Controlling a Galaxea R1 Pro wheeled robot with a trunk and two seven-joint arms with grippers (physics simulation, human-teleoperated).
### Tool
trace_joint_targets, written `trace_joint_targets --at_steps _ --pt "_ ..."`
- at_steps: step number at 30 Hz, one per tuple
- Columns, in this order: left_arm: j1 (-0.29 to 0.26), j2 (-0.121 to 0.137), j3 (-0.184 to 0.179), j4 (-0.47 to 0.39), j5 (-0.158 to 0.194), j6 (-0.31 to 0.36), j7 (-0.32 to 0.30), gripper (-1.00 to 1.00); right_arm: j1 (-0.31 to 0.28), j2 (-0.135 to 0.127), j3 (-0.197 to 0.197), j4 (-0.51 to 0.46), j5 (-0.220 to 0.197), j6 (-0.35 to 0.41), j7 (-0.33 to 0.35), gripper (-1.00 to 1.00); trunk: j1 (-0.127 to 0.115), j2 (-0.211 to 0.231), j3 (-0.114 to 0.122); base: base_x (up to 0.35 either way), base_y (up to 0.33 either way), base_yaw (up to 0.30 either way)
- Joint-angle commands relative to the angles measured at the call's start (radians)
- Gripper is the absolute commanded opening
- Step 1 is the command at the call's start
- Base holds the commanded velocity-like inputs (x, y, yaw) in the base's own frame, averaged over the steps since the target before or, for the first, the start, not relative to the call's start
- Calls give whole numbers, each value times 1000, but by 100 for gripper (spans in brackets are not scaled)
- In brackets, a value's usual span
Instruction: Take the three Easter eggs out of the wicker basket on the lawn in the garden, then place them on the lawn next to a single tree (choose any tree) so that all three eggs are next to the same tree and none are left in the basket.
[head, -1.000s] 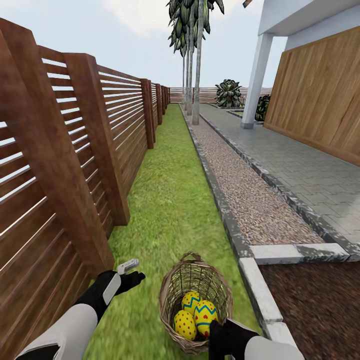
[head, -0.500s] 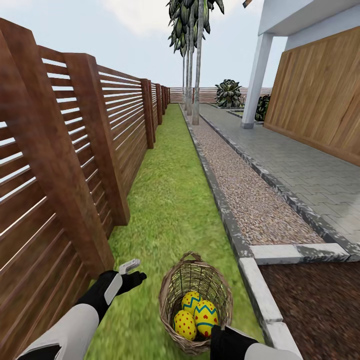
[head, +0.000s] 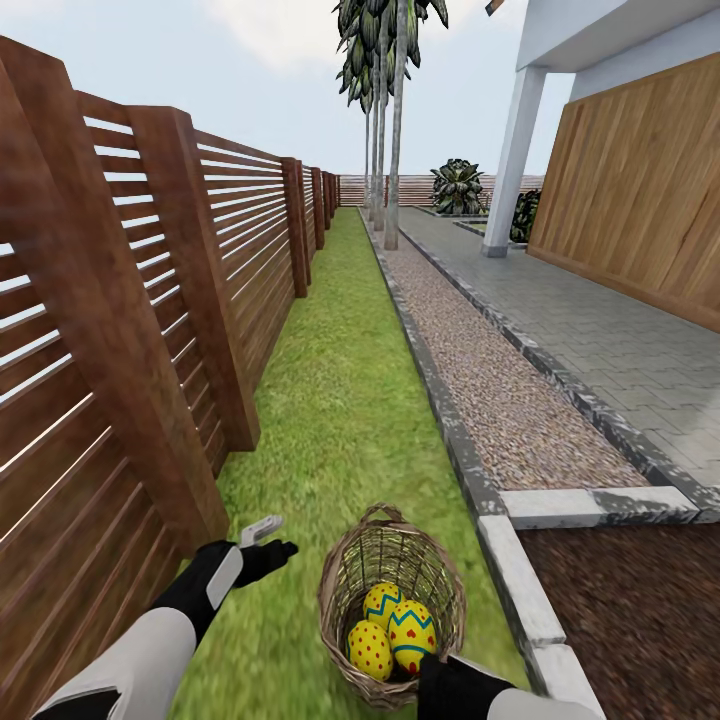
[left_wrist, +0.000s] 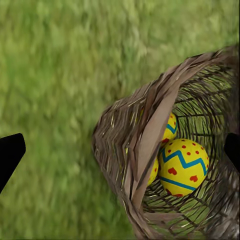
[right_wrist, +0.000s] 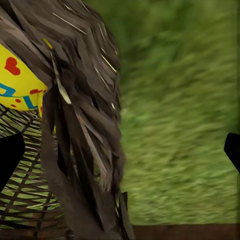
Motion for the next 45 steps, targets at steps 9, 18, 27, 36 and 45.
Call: trace_joint_targets --at_steps 9,18,27,36,45 --pt "0 3 9 -2 0 8 -29 100 33 0 4 19 -9 -5 108 100 8 -14 -7 0 0 0" --pt "0 4 9 -2 0 9 -29 100 34 0 5 20 -9 -5 109 100 19 -35 -17 0 0 0" --pt "0 5 9 -2 0 10 -29 100 34 0 6 18 -9 -5 111 100 34 -63 -29 0 0 0" --pt "0 6 9 -2 0 10 -29 100 34 0 5 17 -9 -6 111 100 54 -98 -45 0 0 0" --pt "0 6 10 -2 0 10 -29 100 34 0 4 18 -9 -5 111 100 73 -133 -60 0 0 0"
